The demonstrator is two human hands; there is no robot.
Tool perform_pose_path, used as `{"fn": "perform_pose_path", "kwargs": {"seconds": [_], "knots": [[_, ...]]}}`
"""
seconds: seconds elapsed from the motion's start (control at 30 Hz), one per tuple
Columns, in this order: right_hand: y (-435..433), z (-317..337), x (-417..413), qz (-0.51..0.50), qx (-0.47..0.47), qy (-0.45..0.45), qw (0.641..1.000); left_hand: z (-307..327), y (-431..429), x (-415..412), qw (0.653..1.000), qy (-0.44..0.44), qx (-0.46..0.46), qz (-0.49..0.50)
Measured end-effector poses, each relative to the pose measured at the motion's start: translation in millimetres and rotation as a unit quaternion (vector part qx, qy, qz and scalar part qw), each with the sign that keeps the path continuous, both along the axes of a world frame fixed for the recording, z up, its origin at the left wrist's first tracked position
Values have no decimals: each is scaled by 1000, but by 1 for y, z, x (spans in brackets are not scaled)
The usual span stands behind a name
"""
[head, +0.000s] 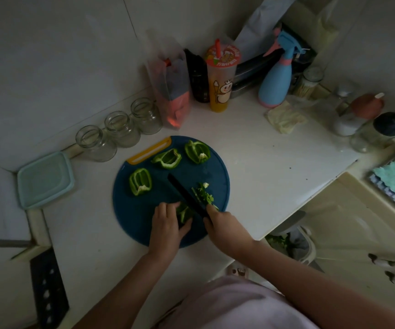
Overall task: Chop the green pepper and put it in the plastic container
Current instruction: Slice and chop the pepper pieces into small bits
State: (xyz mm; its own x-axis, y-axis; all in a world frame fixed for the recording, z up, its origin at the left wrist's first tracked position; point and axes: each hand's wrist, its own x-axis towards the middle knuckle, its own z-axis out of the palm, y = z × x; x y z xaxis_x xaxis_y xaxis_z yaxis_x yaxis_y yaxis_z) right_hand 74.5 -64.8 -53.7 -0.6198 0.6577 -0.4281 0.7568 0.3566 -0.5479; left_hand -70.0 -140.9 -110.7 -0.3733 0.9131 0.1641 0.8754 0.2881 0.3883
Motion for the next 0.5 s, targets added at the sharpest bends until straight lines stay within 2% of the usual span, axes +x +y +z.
{"fn": "perform_pose_path", "kwargs": {"seconds": [0.37,0.5], "knots": [[-18,-8,3,80,93,-61,991,5,-1,5,1000,-9,-11,24],[-21,-9,2,72,93,-62,991,8,1,9,994,-86,-13,61]]}}
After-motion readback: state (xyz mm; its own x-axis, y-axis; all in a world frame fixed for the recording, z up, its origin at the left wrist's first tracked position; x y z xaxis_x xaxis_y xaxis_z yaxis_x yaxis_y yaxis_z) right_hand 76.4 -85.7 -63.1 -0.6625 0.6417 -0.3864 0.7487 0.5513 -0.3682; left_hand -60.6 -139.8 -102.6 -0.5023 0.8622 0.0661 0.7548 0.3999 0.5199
